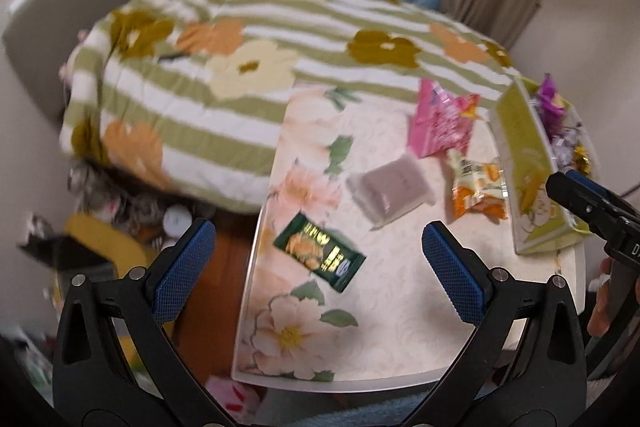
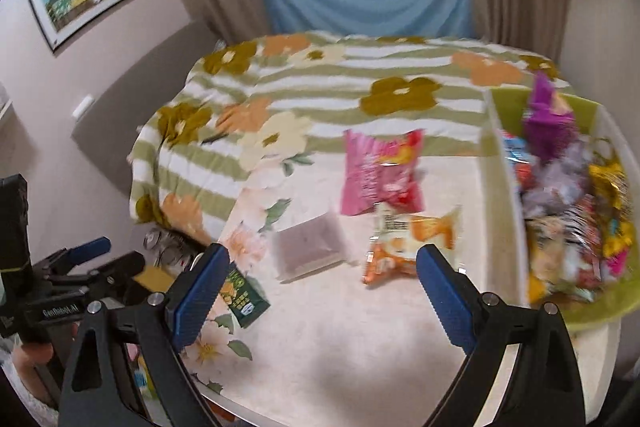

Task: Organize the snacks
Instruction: 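Withdraw both tools from the box toward the remaining snacks, then grasp the green cracker packet with the left gripper while the right grasps the white pouch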

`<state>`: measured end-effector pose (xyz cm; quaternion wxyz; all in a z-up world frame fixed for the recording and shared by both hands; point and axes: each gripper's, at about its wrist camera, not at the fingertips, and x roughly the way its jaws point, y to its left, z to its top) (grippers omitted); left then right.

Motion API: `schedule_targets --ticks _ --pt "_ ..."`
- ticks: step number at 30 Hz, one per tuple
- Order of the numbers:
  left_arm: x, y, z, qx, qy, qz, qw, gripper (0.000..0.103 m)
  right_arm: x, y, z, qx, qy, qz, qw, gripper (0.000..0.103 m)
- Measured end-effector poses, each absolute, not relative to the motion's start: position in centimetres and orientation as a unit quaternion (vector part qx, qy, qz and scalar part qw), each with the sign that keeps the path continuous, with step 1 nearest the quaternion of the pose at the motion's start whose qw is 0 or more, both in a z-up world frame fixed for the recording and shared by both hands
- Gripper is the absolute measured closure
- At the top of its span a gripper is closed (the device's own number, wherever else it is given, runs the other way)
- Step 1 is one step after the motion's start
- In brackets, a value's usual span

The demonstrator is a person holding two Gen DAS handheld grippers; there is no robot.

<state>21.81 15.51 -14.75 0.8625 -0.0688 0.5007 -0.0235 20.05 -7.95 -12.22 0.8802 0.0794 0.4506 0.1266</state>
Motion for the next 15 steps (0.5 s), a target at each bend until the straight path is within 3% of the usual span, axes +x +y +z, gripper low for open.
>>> schedule_targets --ticks 10,15 --pt "23.5 13.4 -24.4 -0.155 0.554 0.062 0.816 0.001 25.9 -4.6 -19.9 0.040 0.517 0.204 0.830 0.010" --pt "25.1 12.5 -28.2 -0.159 0.574 0.096 0.797 0.009 28.1 -3.6 -22.6 0.020 0.539 0.228 0.811 0.010"
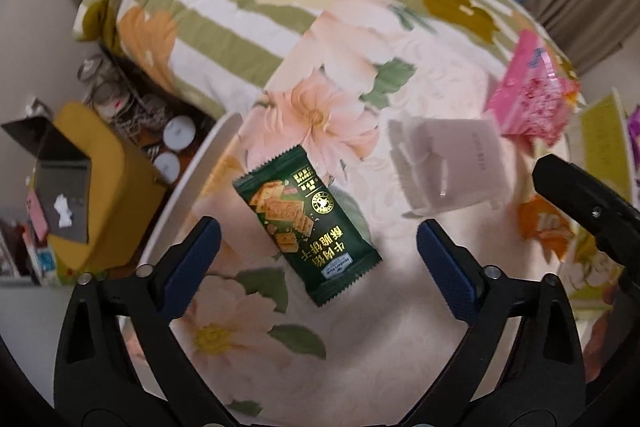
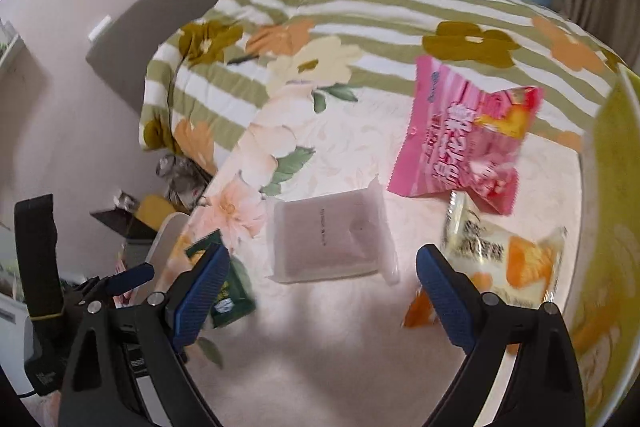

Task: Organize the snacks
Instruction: 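Grasp the green cracker packet with the left gripper while the right grasps the white pouch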

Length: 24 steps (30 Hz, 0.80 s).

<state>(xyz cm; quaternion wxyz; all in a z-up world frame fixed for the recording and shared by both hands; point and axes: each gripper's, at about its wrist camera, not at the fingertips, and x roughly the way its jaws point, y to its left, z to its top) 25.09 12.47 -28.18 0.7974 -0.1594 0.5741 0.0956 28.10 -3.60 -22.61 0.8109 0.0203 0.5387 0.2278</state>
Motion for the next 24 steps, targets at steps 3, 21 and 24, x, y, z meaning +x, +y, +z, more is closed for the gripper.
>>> schedule_targets --ticks 3,21,24 --pt "25.7 12.4 -29.6 -0.166 0.584 0.110 0.787 0.016 29.1 -3.0 -23.9 0.010 0.551 0.244 0.798 0.010" --pt "24.5 12.5 -30.9 -0.109 0.599 0.138 0.781 0.038 29.9 0.8 -28.1 -0.072 0.578 0.253 0.772 0.010" --pt "24.4 12.9 -30.8 -0.104 0.597 0.134 0.784 0.044 29.8 1.5 -28.4 -0.100 0.572 0.243 0.777 0.010"
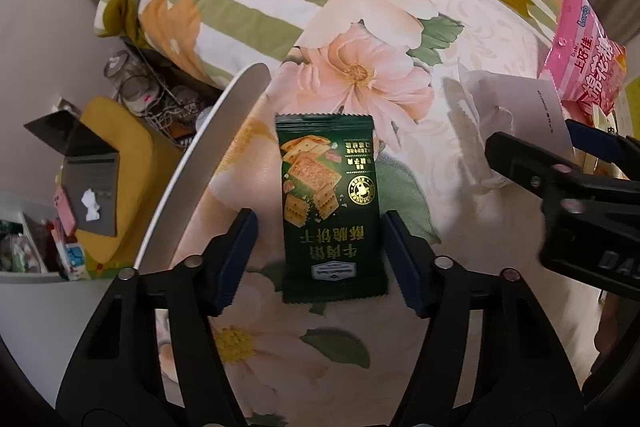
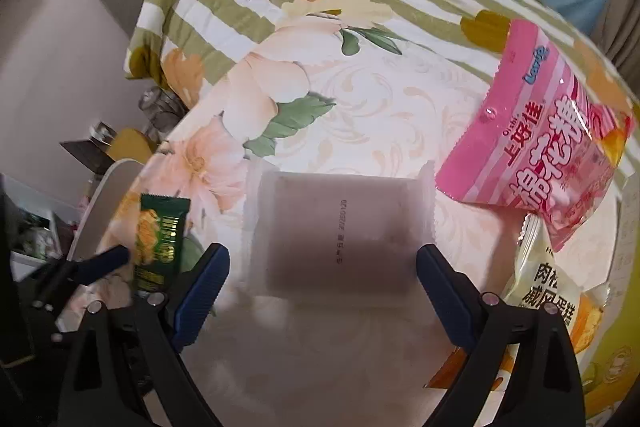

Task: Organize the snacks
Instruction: 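Grasp the green cracker packet with the left gripper while the right grasps the white pouch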

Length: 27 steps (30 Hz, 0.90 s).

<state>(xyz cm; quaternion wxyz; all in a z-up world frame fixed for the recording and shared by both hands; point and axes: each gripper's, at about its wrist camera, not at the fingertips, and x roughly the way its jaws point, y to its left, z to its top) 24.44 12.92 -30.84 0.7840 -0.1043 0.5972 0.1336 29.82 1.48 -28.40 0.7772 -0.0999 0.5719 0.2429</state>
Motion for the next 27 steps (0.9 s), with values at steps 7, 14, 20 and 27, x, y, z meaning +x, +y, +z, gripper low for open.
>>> schedule_targets --ticks 7,14,20,27 --pt "25.1 12.8 -30.7 -0.091 0.592 0.120 0.792 0.053 29.8 2.5 -29.1 -0.140 0.553 0.222 0.791 0.010" --pt "25.8 12.8 -30.7 -0.085 0.604 0.109 0.785 0.052 30.0 2.8 -29.9 -0.168 0.537 0.208 0.800 0.009" --pt "25.8 12.8 -30.7 -0.085 0.602 0.107 0.786 0.056 30.8 2.6 -30.2 -0.181 0.524 0.217 0.803 0.008" --pt "25.9 12.4 -30.5 -0.083 0.604 0.097 0.787 0.062 32.0 1.4 -30.8 -0.171 0.527 0.274 0.786 0.006"
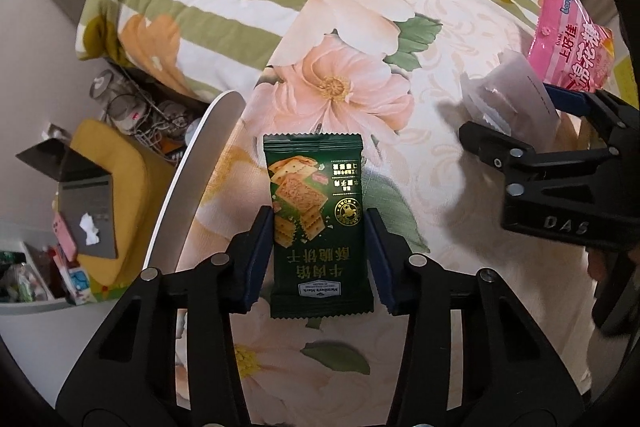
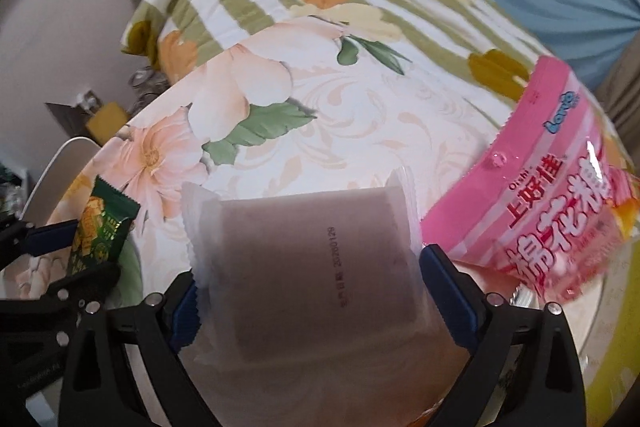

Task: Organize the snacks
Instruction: 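Grasp the green cracker packet with the left gripper while the right grasps the white pouch, then lift both packets and carry them over the yellow-green box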

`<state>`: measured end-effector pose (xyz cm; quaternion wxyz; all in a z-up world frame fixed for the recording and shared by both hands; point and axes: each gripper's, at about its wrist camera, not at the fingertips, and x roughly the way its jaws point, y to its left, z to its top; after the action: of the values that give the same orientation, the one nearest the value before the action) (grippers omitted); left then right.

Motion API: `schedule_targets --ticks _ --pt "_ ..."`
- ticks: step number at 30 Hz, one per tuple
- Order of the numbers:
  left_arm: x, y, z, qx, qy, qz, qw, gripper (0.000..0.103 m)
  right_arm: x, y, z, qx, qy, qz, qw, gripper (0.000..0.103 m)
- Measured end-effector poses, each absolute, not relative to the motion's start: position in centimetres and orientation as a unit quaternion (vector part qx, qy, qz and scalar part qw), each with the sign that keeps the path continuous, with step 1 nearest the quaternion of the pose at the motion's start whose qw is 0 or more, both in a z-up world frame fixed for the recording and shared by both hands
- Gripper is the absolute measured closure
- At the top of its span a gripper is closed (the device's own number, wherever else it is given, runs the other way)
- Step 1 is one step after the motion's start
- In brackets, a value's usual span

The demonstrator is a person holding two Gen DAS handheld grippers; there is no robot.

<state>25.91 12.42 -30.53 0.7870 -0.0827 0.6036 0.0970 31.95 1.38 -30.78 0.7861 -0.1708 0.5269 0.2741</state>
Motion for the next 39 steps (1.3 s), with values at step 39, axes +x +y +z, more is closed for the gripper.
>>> schedule_targets --ticks 39 --pt "26.6 7.8 -12.1 0.007 0.465 -0.145 0.873 0.062 23.4 -8.2 -13.6 0.040 0.450 0.135 0.882 0.030"
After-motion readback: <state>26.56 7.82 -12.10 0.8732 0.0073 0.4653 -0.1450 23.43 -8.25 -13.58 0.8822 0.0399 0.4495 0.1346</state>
